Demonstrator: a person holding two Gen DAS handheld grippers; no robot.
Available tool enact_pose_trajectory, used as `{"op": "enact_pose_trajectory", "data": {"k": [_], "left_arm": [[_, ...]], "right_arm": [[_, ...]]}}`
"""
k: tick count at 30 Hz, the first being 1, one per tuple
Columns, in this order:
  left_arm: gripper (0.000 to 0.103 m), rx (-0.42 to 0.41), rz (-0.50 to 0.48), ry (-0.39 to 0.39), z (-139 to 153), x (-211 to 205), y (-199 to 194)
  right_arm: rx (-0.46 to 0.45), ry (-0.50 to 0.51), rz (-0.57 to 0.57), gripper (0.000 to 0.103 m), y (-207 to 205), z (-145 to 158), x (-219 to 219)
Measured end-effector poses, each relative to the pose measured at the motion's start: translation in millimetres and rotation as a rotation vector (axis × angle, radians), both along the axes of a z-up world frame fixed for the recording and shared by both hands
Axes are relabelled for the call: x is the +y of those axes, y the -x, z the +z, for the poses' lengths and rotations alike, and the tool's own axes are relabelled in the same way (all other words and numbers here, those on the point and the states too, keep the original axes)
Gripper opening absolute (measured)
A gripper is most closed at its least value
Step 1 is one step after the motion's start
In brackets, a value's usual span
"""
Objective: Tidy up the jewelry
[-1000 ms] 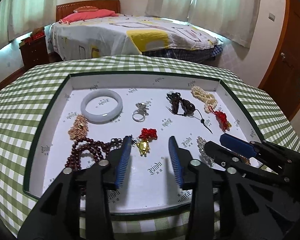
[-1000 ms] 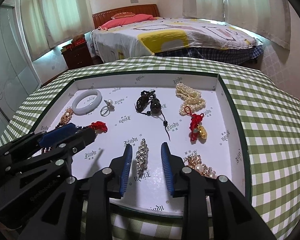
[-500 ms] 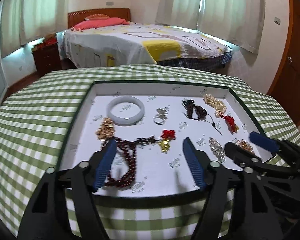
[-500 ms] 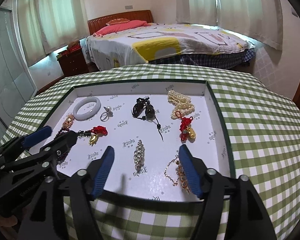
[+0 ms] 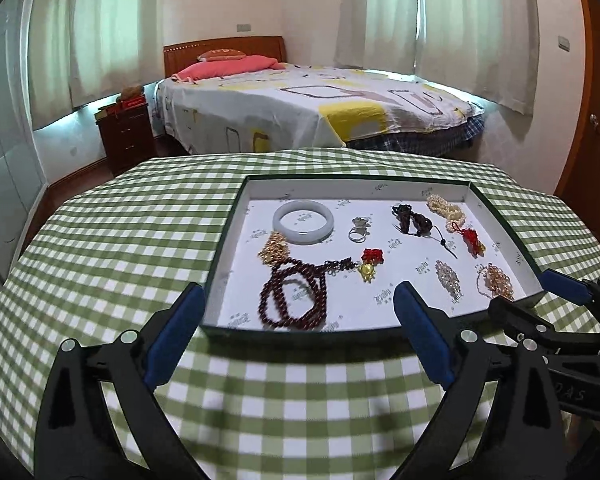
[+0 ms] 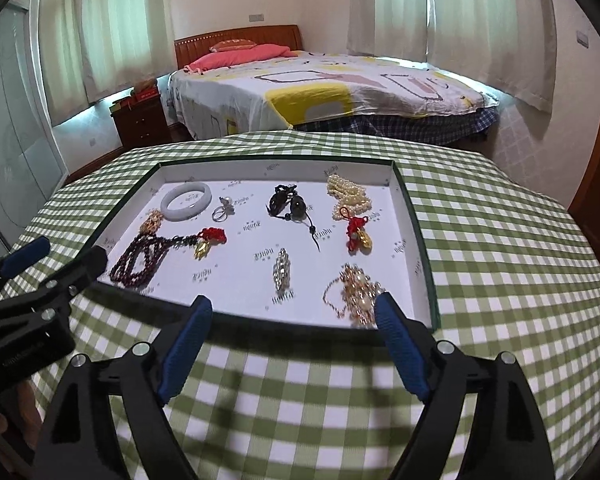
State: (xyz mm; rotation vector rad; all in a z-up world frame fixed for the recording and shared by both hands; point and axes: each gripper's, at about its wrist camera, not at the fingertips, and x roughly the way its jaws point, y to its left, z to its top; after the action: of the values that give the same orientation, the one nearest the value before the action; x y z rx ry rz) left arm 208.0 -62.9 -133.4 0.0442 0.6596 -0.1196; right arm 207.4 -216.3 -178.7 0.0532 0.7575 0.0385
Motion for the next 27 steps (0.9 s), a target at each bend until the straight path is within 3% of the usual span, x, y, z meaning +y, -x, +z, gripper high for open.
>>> {"op": "enact_pose_trajectory", "data": {"k": [7, 27], "left_arm": [[0.094, -0.027, 0.004, -0.014, 20, 8, 36], [0.099, -0.190, 0.013, -0.030, 113, 20, 140]], "right_arm": [[-0.050, -0.003, -0.004, 0.081, 32, 22, 3], [-0.239, 0.015, -0.002, 0.084, 132, 112, 5]]}}
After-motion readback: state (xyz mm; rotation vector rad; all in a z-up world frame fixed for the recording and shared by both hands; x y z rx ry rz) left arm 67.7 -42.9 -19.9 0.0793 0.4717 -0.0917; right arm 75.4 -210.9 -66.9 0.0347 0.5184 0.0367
